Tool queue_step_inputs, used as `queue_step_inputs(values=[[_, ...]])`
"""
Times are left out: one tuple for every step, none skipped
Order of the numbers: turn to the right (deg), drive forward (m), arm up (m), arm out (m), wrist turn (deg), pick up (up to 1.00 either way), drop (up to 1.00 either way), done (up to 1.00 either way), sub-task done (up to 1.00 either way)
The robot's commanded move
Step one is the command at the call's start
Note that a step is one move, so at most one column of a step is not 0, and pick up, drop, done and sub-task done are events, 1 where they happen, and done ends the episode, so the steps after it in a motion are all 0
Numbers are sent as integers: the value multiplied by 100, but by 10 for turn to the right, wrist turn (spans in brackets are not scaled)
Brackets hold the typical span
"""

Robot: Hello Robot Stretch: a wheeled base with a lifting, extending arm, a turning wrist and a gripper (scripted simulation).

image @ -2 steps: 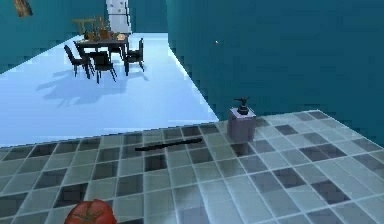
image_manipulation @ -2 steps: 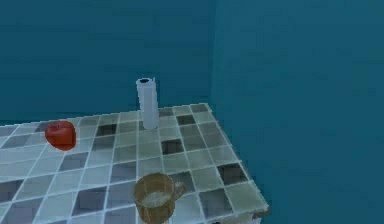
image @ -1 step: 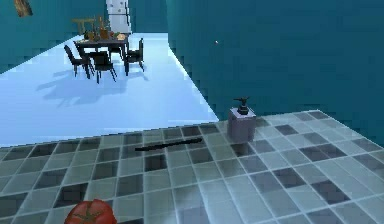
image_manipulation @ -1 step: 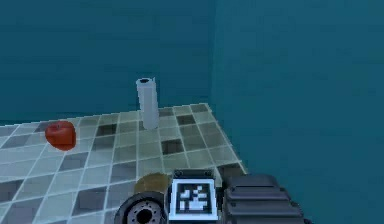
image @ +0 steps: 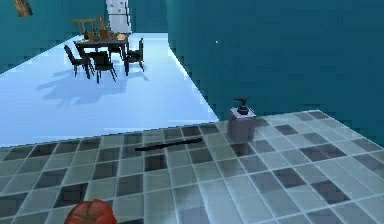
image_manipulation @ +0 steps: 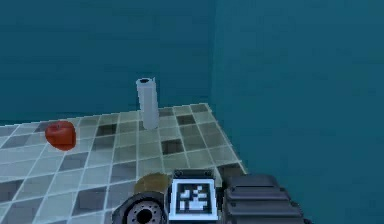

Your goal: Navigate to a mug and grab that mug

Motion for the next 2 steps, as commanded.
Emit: queue_step_inputs(values=[[0,0,0,0,450,0,0,0,0],[0,0,0,0,450,0,0,0,0]])
